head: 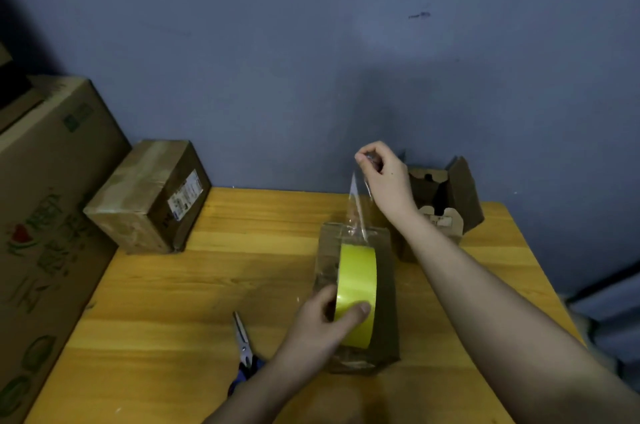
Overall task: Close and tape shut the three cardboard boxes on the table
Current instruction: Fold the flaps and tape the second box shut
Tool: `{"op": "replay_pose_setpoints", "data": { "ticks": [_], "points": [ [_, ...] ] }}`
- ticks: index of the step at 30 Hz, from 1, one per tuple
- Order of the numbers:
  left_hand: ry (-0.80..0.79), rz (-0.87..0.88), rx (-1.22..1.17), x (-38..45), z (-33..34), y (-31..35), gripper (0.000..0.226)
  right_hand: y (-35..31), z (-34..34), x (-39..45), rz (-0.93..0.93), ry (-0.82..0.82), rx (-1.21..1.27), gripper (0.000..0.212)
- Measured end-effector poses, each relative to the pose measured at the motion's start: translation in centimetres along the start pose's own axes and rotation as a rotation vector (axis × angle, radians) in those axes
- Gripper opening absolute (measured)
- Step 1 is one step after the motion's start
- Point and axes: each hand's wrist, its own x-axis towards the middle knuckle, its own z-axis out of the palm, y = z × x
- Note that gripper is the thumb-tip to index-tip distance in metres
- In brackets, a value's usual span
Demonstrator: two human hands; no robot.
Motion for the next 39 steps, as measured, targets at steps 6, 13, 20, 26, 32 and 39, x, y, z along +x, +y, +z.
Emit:
{"op": "replay_pose_setpoints", "data": {
  "ticks": [6,13,20,26,32,39],
  "points": [
    [-0.011,0.020,-0.204,-0.8,0.9,0.1,0.019,5.6,1.6,1.1,0.166,-0.244,-0.172,0.008],
    [0.019,0.063,-0.176,-1.1,1.1,0.2,0.019,8.6,2.9,0.5,0.244,-0.559,-0.281,0.015],
    [0.029,0.076,-0.120,-0.5,0.8,0.5,0.021,9.1,2.8,0.7,0.284,-0.683,-0.284,0.015],
    [0.022,0.072,-0.086,0.1,0.5,0.6,0.017,9.6,3.0,0.6,0.311,-0.697,-0.273,0.010],
    [-0.030,0.036,-0.037,0.7,0.0,0.9,0.014,9.5,3.0,0.9,0.361,-0.737,-0.286,0.011],
    [-0.104,-0.023,-0.003,1.4,-0.9,1.6,0.012,9.0,3.0,1.1,0.412,-0.785,-0.343,0.022]
  ]
}}
